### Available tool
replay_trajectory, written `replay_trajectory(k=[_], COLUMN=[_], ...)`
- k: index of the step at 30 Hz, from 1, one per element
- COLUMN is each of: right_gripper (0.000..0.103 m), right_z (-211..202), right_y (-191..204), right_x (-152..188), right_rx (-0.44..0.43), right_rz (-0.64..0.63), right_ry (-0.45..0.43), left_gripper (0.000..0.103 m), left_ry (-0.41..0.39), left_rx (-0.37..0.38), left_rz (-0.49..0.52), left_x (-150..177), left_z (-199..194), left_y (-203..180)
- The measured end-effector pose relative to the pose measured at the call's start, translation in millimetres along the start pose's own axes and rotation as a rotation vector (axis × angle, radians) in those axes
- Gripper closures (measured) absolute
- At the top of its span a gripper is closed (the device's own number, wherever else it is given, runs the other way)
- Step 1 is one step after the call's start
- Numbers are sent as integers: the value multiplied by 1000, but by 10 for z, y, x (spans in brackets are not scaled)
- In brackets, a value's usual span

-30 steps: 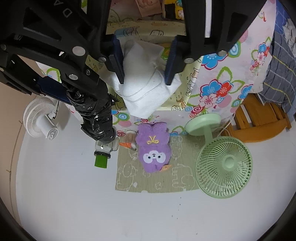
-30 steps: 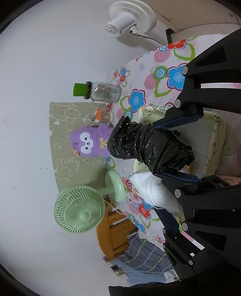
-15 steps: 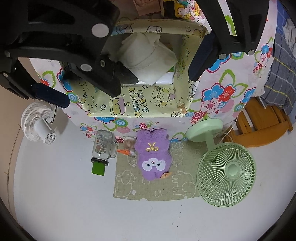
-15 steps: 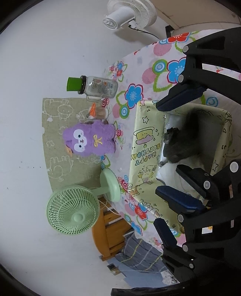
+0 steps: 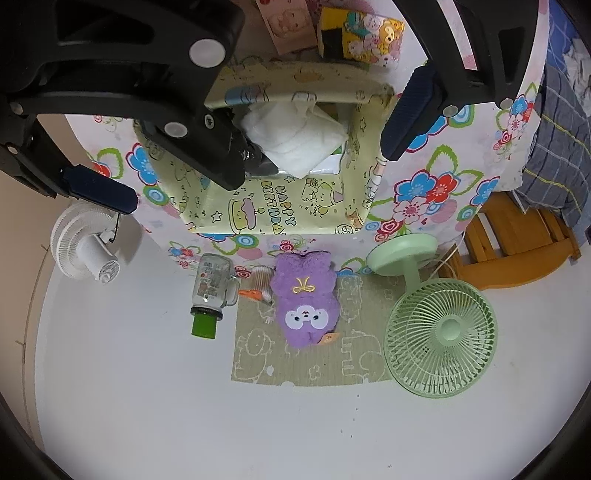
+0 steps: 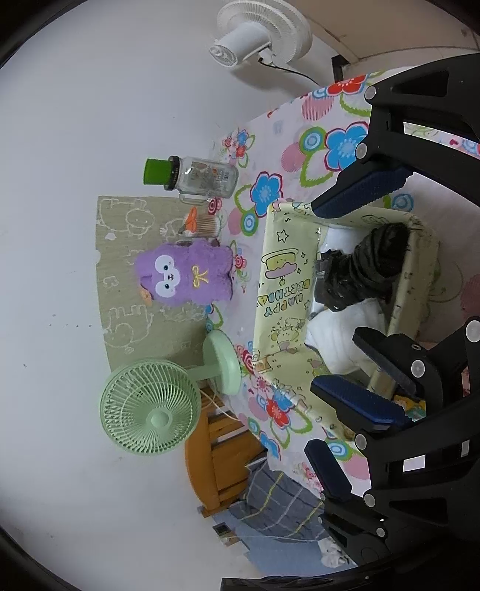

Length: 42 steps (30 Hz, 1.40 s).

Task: Organize soft objects
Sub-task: 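Lower both held items into the box and open both tools, then withdraw both tools from the box toward the plastic bag stack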

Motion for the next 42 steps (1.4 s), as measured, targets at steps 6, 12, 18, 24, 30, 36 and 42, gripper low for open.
replay_trajectory(k=[6,12,18,24,30,36,42], right_gripper=[9,7,7,7,7,7,1], right_z=[-215,-408,-553,-651,-714,-731,-694], right_y=[52,90,139,173,184,191,160], right_x=[58,145,268,450,621,777,966], right_rx=[13,17,24,27,33,36,35], right_rz=[0,4,1,1,-5,-16,-17], right_ry=[-29,-49,-58,-57,-54,-47,-34], left_gripper=[5,5,5,5,2,0,0], left_ry=[-35,-53,-59,-59,-55,-50,-34], left_rx=[-7,-3,2,10,35,37,54], left_rz=[-3,4,4,6,7,7,18], left_x=[47,128,256,411,580,733,906], left_z=[-207,-390,-517,-601,-653,-668,-624], left_y=[-13,-40,-57,-84,-141,-183,-257])
Point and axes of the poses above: each gripper's, at about its wrist camera, not at the fingertips, and z roughly the way its jaws point, y to its left, x to its underside, the point moved 7 cm from there along z, roughly the way its jaws point, and after that the axes turned 11 degrees about y, right-handed, at the moved point
